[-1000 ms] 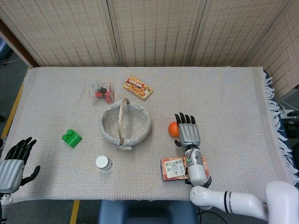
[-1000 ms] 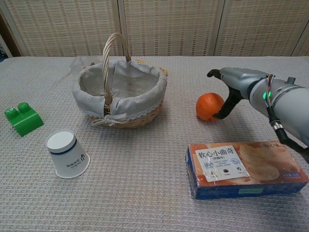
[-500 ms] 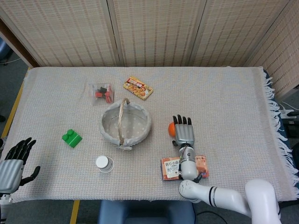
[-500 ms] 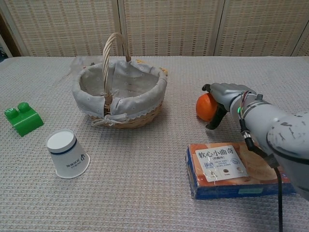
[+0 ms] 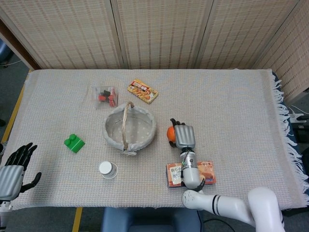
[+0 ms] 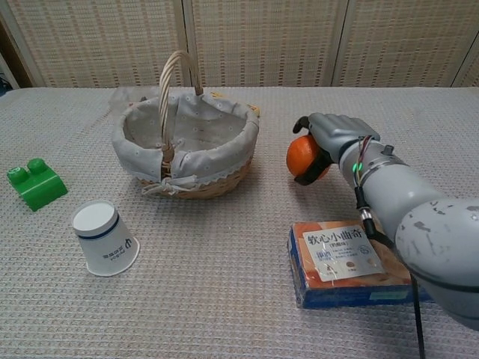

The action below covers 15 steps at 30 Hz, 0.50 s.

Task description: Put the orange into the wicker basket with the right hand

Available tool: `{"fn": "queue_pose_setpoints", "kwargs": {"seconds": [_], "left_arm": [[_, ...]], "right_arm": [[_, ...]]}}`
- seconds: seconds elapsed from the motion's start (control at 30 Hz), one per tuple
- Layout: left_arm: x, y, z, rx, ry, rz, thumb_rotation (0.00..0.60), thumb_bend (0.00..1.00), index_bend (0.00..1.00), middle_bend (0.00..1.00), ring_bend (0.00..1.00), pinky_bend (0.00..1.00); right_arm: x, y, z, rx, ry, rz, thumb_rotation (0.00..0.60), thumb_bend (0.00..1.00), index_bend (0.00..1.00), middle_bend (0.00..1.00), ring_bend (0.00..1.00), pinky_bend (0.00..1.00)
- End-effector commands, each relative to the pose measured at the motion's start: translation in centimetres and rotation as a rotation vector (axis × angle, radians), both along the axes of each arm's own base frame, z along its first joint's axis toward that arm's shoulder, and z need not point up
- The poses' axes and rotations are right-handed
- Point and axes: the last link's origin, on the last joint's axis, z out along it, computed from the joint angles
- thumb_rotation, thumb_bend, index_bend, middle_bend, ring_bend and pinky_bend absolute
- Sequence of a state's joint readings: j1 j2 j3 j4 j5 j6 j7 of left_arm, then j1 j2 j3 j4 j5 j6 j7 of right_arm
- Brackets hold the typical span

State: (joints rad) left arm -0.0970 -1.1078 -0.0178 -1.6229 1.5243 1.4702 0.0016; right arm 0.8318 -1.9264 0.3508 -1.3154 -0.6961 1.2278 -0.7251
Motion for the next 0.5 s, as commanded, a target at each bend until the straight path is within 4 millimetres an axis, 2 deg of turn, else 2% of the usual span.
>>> {"fn": "queue_pose_setpoints", "kwargs": {"seconds": [0.03, 0.2, 0.3, 0.4, 0.5], "left_arm": [[0.0, 0.0, 0.0, -0.001, 0.001, -0.002, 0.600, 0.35, 0.00, 0.00, 0.00, 0.11], [0.1, 0.0, -0.1, -0.001, 0.017, -0.008, 0.600, 0.35, 0.00, 0.00, 0.00, 0.11], [0.2, 0.0, -0.2, -0.001, 0.023, -0.014, 0.600, 0.35, 0.00, 0.00, 0.00, 0.11], [0.3, 0.0, -0.3, -0.001, 0.027, -0.017, 0.600, 0.35, 0.00, 0.00, 0.00, 0.11], [0.3, 0.0, -0.4, -0.001, 0.027, -0.015, 0.600, 0.35, 0.00, 0.00, 0.00, 0.11]], "right_arm": [[1.3, 0.2, 3.9, -0.068, -0.077, 0.054, 0.600, 0.26, 0.21, 0.66, 0.71, 0.78], [3.7, 0.4, 8.3, -0.132, -0.109, 0.147, 0.600, 0.26, 0.24, 0.66, 0.71, 0.78], [5.4, 0.5, 9.9, -0.158, -0.145, 0.179, 0.600, 0.26, 0.25, 0.66, 0.71, 0.78], [6.9, 0.6, 10.2, -0.157, -0.155, 0.203, 0.600, 0.26, 0.27, 0.66, 0.71, 0.78], [8.3, 0.6, 9.3, -0.137, -0.159, 0.214, 0.600, 0.26, 0.28, 0.66, 0.71, 0.78]]}}
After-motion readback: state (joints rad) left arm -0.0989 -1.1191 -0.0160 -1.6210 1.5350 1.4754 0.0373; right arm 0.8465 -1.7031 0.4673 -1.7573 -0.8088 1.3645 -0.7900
